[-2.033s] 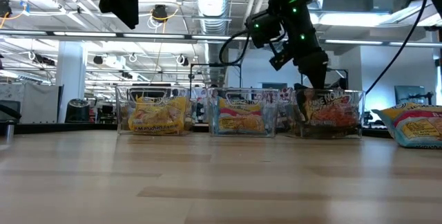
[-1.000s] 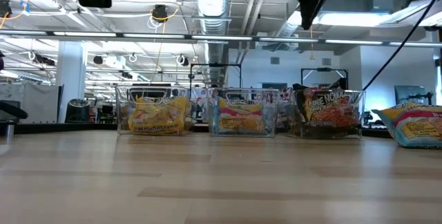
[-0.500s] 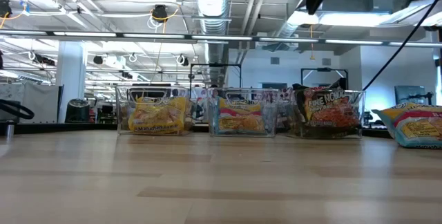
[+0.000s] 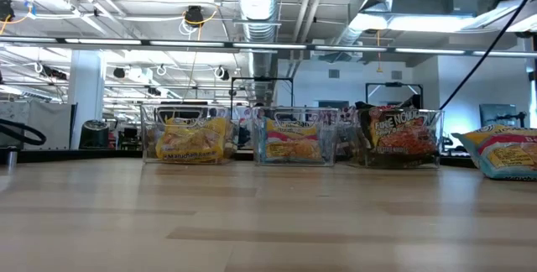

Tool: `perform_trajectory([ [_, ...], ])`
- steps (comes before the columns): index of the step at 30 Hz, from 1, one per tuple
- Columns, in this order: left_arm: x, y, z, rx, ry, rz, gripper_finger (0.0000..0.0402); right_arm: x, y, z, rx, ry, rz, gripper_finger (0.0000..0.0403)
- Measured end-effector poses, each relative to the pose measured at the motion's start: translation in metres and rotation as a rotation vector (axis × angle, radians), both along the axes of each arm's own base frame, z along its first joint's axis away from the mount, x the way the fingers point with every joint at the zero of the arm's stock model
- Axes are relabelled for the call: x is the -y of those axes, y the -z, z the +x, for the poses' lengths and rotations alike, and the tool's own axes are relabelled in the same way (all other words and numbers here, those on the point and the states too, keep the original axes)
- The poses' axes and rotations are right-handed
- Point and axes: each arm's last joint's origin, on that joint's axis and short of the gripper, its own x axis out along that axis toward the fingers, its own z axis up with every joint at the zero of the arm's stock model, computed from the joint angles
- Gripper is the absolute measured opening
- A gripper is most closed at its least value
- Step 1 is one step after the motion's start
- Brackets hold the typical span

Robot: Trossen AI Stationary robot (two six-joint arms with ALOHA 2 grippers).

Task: Sort Maruchan noodles
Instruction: Put the blue noodle pack into the center transparent bin

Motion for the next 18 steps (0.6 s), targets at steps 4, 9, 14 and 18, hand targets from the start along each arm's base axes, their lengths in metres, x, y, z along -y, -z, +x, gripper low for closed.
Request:
perform_trajectory([
  [4, 0.010, 0.000, 0.007, 0.054, 0.028, 0.029, 0.0157, -0.013, 0.001, 0.000, 0.001, 0.036, 0.066, 0.0164],
  [9, 0.026, 0.008, 0.018, 0.044, 0.088, 0.042, 0.0157, -0.028, 0.001, -0.001, 0.013, 0.086, 0.105, 0.0164],
  [14, 0.046, 0.023, 0.027, -0.019, 0.162, 0.063, 0.0157, -0.043, 0.001, -0.004, 0.015, 0.088, 0.120, 0.0164],
  [18, 0.060, 0.054, 0.027, -0.074, 0.190, 0.064, 0.0157, -0.053, 0.000, -0.003, 0.045, 0.083, 0.138, 0.0164],
])
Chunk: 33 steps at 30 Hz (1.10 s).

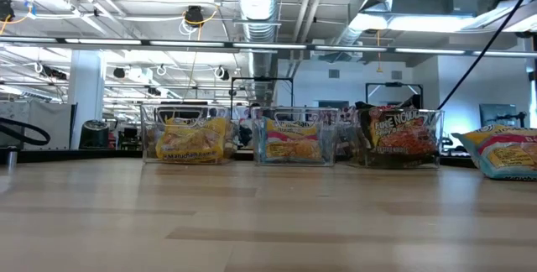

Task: Sort Maruchan noodles
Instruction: Put the blue noodle pack into the center transparent bin

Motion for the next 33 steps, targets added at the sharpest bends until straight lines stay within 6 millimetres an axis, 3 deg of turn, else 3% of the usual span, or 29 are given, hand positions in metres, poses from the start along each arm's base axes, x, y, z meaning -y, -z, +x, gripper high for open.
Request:
perform_trajectory([
  [7, 0.003, 0.065, -0.015, -0.170, -0.021, 0.040, 0.0157, -0.014, -0.002, 0.003, 0.066, -0.037, 0.022, 0.0164],
  [15, 0.005, 0.110, -0.020, -0.184, 0.004, -0.090, 0.0157, -0.018, -0.004, 0.005, 0.105, -0.049, 0.035, 0.0164],
  [21, 0.003, 0.123, -0.022, -0.164, -0.025, -0.071, 0.0157, -0.018, -0.004, 0.005, 0.106, -0.049, 0.034, 0.0164],
  [33, 0.007, 0.124, -0.016, -0.106, 0.033, -0.105, 0.0157, -0.017, -0.004, 0.005, 0.112, -0.044, 0.013, 0.0164],
])
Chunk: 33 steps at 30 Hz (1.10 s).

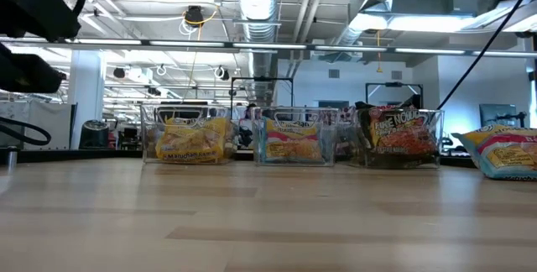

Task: Sort Maruchan noodles
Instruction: Put the blue noodle pack into the center transparent bin

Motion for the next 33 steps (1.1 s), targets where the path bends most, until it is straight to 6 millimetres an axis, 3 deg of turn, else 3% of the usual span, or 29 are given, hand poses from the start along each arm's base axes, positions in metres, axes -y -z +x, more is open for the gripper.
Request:
perform_trajectory([
  [8, -0.004, 0.029, -0.010, -0.070, -0.069, -0.079, 0.0157, -0.002, 0.000, 0.000, 0.002, -0.005, -0.002, 0.0164],
  [19, -0.002, 0.041, -0.010, -0.054, -0.129, -0.201, 0.0150, -0.001, 0.000, 0.000, 0.005, -0.002, -0.006, 0.0164],
  [25, -0.003, 0.049, -0.014, -0.063, -0.182, -0.224, 0.0104, -0.001, 0.000, 0.000, 0.015, 0.012, -0.033, 0.0164],
  [33, -0.001, 0.047, -0.009, -0.006, -0.189, -0.250, 0.0006, 0.000, 0.000, 0.001, 0.023, 0.042, -0.040, 0.0164],
])
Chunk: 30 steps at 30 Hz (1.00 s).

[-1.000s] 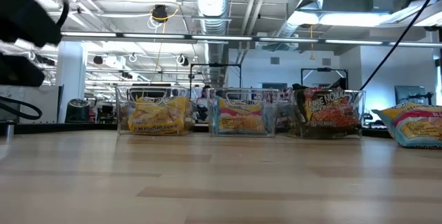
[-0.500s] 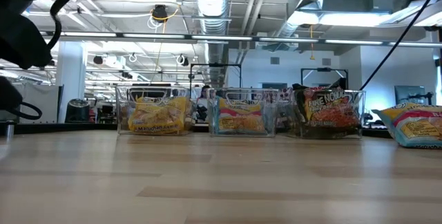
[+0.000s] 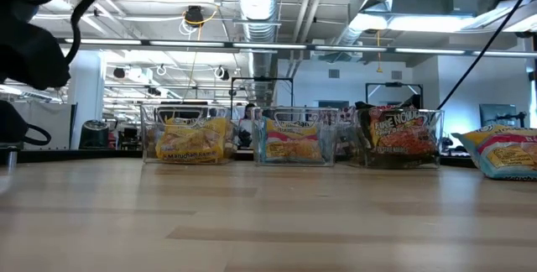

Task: Sort Maruchan noodles
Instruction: Put the blue noodle pack into the center transparent bin

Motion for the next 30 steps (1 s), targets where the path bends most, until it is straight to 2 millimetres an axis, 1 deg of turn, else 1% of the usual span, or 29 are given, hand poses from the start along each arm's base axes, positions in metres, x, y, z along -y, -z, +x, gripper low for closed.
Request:
perform_trajectory([
  [7, 0.000, -0.005, 0.009, 0.097, -0.003, -0.035, 0.0000, 0.001, 0.000, 0.000, 0.000, 0.005, -0.001, 0.0164],
  [13, -0.009, -0.015, 0.025, 0.252, -0.029, -0.098, 0.0000, 0.006, 0.000, 0.002, 0.000, 0.025, -0.003, 0.0164],
  [18, -0.023, -0.018, 0.034, 0.315, -0.045, -0.112, 0.0000, 0.015, 0.000, 0.004, 0.000, 0.042, -0.012, 0.0164],
  [24, -0.043, -0.023, 0.045, 0.390, -0.071, -0.135, 0.0000, 0.025, 0.000, 0.007, -0.005, -0.026, -0.051, 0.0164],
  [30, -0.070, -0.028, 0.054, 0.474, -0.123, -0.137, 0.0000, 0.040, 0.000, 0.010, -0.010, -0.086, -0.100, 0.0164],
])
